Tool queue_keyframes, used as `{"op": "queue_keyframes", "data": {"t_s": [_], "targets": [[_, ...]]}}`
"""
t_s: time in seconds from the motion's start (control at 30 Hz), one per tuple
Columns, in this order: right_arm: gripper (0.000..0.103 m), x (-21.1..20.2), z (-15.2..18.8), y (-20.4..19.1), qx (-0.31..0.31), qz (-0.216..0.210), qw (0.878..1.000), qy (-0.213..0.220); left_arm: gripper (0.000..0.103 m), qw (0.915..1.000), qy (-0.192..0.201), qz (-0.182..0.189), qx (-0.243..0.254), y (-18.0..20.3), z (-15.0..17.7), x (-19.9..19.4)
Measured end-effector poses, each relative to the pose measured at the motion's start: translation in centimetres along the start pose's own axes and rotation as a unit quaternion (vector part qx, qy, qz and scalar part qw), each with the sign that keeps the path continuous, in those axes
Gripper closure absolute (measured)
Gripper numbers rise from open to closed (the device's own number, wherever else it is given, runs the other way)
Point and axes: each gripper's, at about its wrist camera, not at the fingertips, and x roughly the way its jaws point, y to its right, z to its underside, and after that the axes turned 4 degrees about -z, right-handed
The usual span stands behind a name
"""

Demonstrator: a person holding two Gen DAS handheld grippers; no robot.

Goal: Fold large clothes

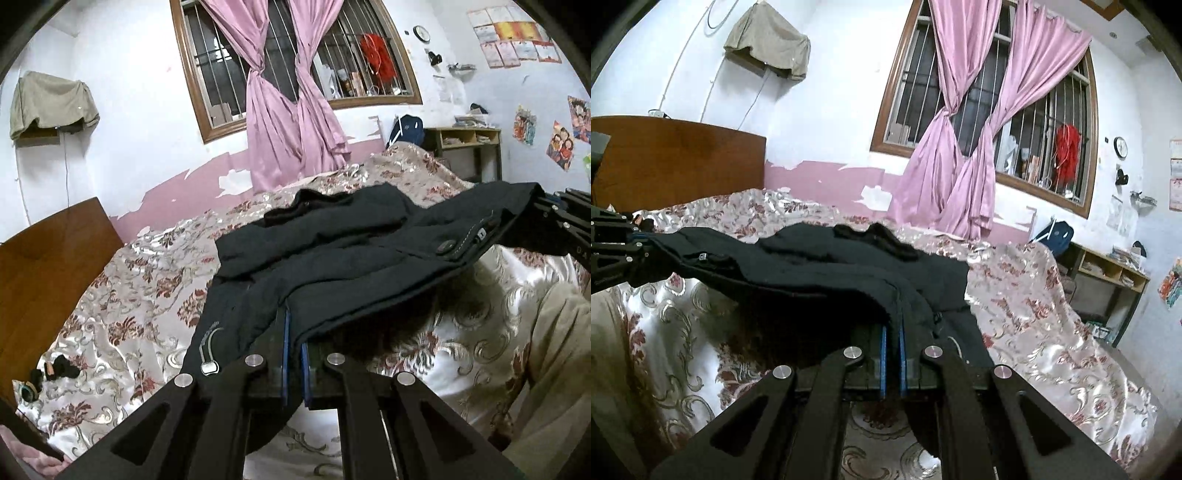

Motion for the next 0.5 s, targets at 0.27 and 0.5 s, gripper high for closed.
{"op": "queue_keyframes", "data": {"t_s": [0.27,0.5], "targets": [[0.099,1.7,-3.0,1.0,-0.003,0.002,1.000,0.021,0.097,0.9991,0.041,-0.010,-0.001,-1.1,-4.5,2.3],[0.099,5.6,-7.0,2.4,-0.013,0.014,0.999,0.046,0.097,0.9970,0.069,-0.029,0.020,-1.4,-8.6,5.1]]}}
